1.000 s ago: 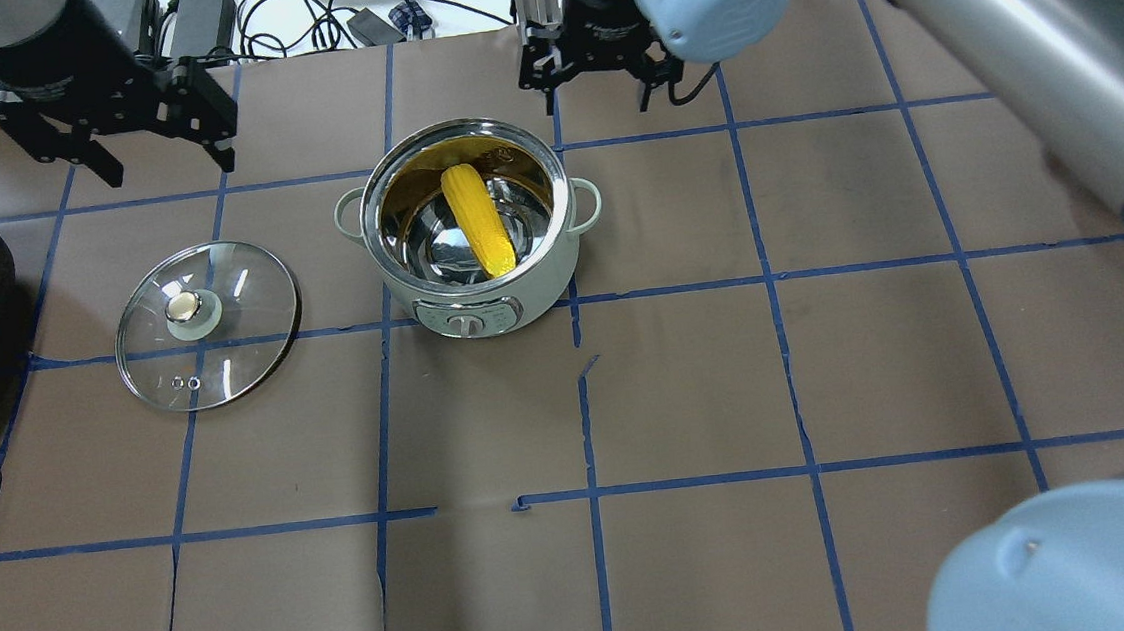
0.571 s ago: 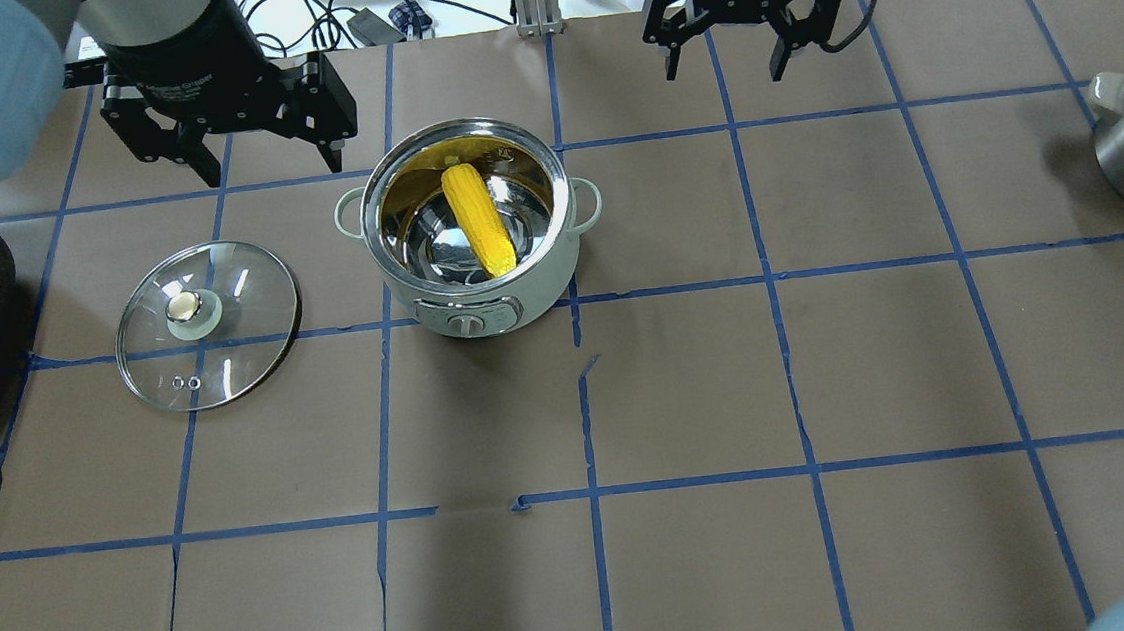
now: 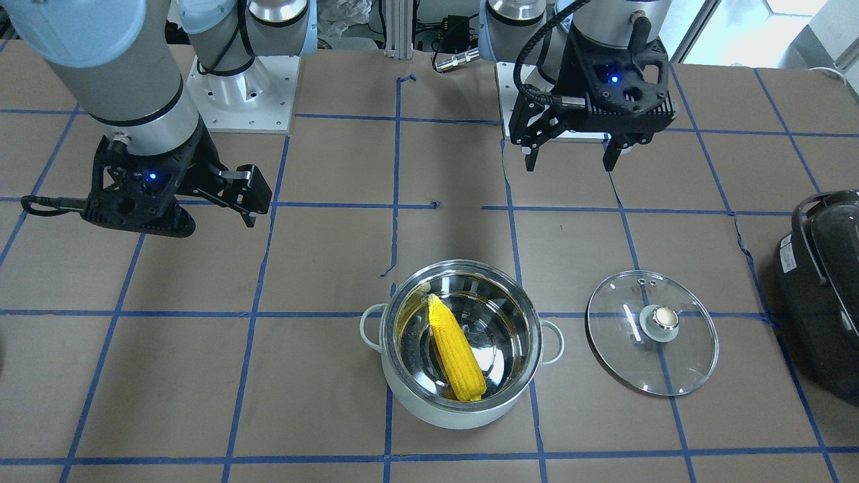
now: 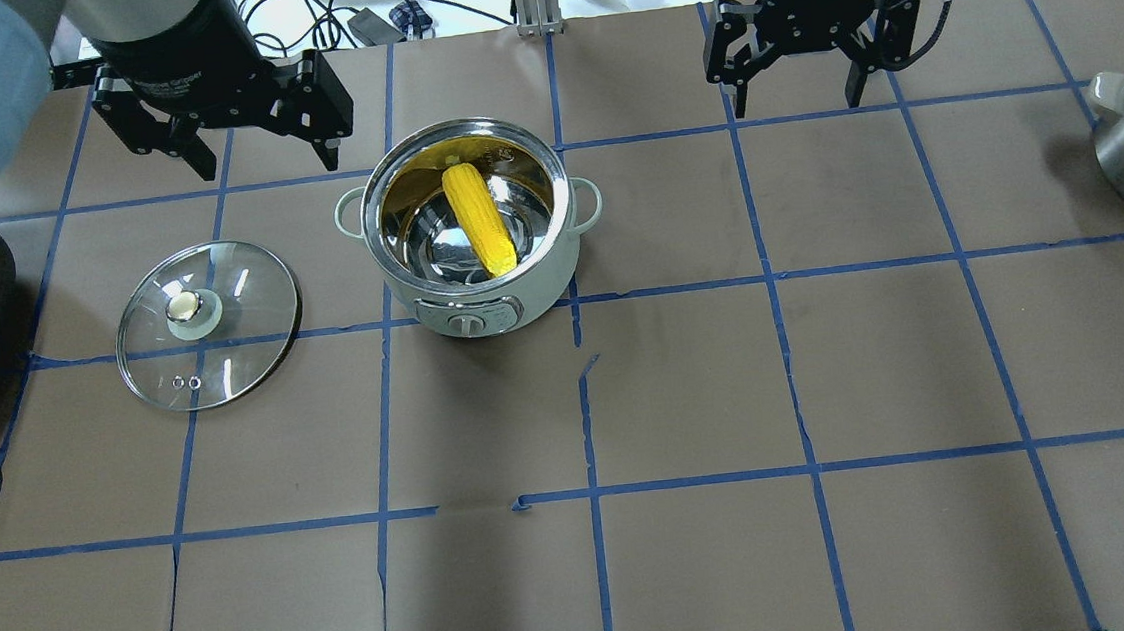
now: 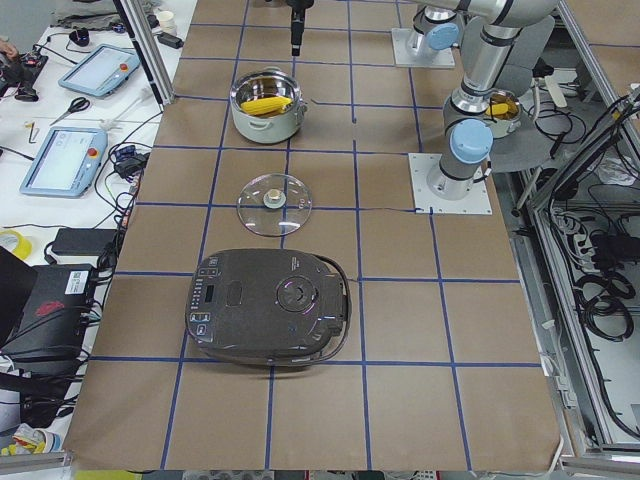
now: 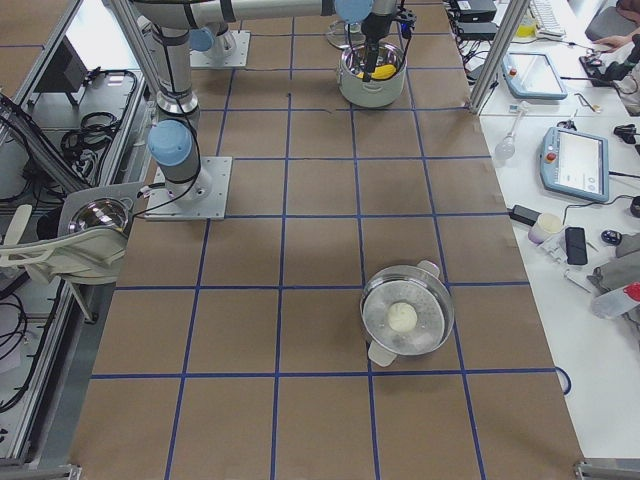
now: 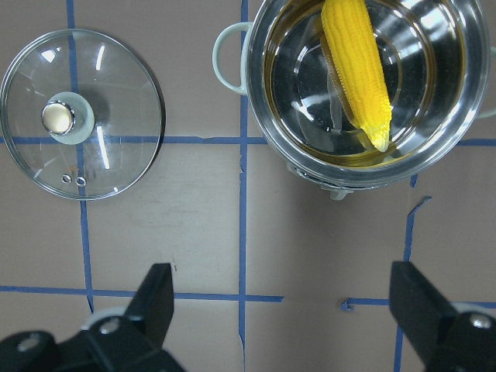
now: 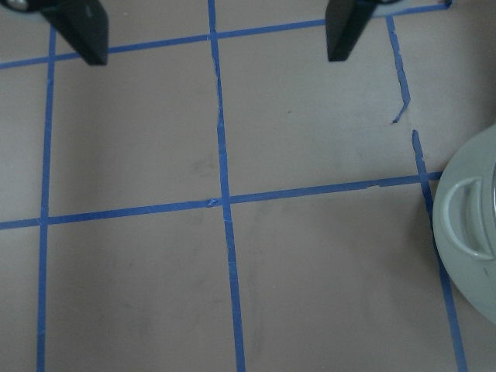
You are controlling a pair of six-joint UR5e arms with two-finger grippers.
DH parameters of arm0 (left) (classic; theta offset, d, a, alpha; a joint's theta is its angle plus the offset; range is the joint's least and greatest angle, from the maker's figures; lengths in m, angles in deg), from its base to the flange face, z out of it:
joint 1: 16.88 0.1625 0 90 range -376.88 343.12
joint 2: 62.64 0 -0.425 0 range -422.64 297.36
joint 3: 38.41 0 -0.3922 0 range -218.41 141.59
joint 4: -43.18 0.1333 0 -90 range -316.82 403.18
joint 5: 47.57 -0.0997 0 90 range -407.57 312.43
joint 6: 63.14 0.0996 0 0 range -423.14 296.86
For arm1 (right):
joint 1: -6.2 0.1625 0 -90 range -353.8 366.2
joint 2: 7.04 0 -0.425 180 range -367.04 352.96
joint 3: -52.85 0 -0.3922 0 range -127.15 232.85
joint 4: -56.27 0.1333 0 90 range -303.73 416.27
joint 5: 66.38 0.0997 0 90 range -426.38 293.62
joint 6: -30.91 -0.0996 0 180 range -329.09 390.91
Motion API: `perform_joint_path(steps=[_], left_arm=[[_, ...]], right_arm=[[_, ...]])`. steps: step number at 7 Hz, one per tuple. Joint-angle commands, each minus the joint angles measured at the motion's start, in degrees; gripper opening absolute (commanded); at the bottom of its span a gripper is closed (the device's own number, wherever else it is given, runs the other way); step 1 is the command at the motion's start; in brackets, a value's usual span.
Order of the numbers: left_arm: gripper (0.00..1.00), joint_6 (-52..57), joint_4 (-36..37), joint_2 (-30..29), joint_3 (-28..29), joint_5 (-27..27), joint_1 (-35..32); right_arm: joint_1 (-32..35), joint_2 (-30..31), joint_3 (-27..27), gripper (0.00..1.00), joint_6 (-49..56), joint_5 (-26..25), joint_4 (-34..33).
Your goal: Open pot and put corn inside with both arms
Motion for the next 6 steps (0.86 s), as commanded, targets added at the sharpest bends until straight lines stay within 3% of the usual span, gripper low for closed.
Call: perform_joint_path(steps=[1,6], left_arm=[[1.0,5.1,0.1,0.3,-0.1,0.2,1.8],[1.0,4.9,0.3,0.8,-0.7,4.5,2.7]], right_arm=[[-0.3,2.4,0.2,1.0,2.9,0.0,3.2],[-0.5,4.7,1.3,1.0,3.1,4.3,3.7]])
